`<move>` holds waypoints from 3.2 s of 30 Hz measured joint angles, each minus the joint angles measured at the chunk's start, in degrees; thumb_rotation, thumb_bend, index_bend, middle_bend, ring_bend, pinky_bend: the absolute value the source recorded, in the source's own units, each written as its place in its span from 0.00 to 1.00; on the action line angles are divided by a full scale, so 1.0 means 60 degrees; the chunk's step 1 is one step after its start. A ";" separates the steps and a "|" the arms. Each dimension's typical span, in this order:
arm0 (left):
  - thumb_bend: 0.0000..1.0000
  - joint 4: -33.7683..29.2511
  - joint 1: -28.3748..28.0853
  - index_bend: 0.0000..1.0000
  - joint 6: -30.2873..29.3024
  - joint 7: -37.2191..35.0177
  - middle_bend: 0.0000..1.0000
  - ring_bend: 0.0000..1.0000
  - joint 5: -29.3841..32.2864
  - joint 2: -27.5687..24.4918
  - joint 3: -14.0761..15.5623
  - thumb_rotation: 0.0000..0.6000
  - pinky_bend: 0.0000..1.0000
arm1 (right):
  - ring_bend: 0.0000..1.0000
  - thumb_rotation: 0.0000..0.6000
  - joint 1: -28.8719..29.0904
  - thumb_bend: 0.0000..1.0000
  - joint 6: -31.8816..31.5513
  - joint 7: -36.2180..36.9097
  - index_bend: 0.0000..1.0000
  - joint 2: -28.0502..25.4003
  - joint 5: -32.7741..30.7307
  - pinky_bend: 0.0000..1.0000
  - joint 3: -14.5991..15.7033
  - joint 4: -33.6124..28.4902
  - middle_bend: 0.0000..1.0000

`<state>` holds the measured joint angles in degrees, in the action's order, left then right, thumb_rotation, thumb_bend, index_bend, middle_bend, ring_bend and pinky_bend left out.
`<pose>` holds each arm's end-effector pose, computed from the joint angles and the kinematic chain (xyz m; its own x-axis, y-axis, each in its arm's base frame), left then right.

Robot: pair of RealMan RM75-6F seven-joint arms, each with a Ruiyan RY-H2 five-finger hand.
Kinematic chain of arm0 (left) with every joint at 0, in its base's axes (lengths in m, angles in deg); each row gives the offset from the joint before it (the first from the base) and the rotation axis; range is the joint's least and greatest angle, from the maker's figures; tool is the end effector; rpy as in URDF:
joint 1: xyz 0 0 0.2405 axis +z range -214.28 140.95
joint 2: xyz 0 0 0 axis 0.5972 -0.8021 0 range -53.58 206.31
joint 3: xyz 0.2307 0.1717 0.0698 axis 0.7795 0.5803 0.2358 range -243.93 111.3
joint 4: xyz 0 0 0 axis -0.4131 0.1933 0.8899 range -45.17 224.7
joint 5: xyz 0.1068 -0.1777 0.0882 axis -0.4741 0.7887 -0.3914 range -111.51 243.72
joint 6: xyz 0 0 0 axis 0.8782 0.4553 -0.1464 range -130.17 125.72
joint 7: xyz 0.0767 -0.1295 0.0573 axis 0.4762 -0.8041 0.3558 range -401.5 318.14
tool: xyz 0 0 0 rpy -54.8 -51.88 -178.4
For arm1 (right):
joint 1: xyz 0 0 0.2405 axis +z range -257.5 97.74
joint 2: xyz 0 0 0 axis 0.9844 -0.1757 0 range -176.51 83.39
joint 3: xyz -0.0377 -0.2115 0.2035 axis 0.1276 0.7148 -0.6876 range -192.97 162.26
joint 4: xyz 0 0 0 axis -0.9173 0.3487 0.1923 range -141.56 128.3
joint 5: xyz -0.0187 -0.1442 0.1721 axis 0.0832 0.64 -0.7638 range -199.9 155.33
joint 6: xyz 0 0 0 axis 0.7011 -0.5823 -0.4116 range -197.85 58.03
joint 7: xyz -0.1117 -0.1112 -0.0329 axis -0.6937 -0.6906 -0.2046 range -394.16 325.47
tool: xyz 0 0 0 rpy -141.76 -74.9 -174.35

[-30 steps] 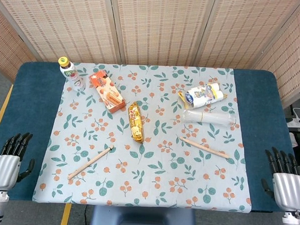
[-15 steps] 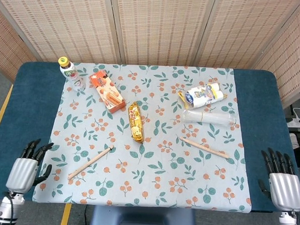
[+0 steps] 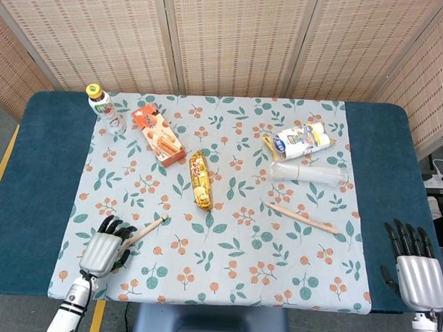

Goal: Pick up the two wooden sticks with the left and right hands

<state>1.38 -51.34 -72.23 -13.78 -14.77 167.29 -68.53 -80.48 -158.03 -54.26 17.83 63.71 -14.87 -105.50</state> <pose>-0.2723 0.2368 -0.0384 0.4963 0.2222 0.8393 0.8636 -0.2259 -0.4508 -0.3463 -0.1550 0.1497 0.5930 -0.0692 0.8022 -0.8001 0.0612 0.5967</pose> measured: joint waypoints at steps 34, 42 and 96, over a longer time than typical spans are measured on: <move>0.40 0.0113 -0.0303 0.38 -0.0539 0.4038 0.44 0.19 0.1524 0.0885 0.0132 1.00 0.12 | 0.00 1.00 -0.0050 0.27 0.0204 0.0125 0.00 -0.0112 0.0081 0.00 -0.0009 -0.0110 0.01; 0.40 0.0291 -0.0302 0.36 -0.0584 0.4477 0.44 0.19 0.1851 0.1017 0.0268 1.00 0.12 | 0.00 1.00 -0.0081 0.27 0.0173 0.0143 0.00 -0.0123 0.0095 0.00 -0.0028 -0.0128 0.01; 0.59 0.5681 -0.0500 0.81 -0.3116 -0.1050 0.86 0.52 -0.2205 0.1581 0.0544 1.00 0.15 | 0.10 1.00 0.4520 0.27 0.3945 -0.5034 0.38 0.2944 -0.7002 0.00 -0.2037 0.1397 0.34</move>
<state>35.47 -54.34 -90.92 -20.08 -28.00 176.78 -65.27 -53.36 -134.36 -84.46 35.49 21.70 -27.09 -97.12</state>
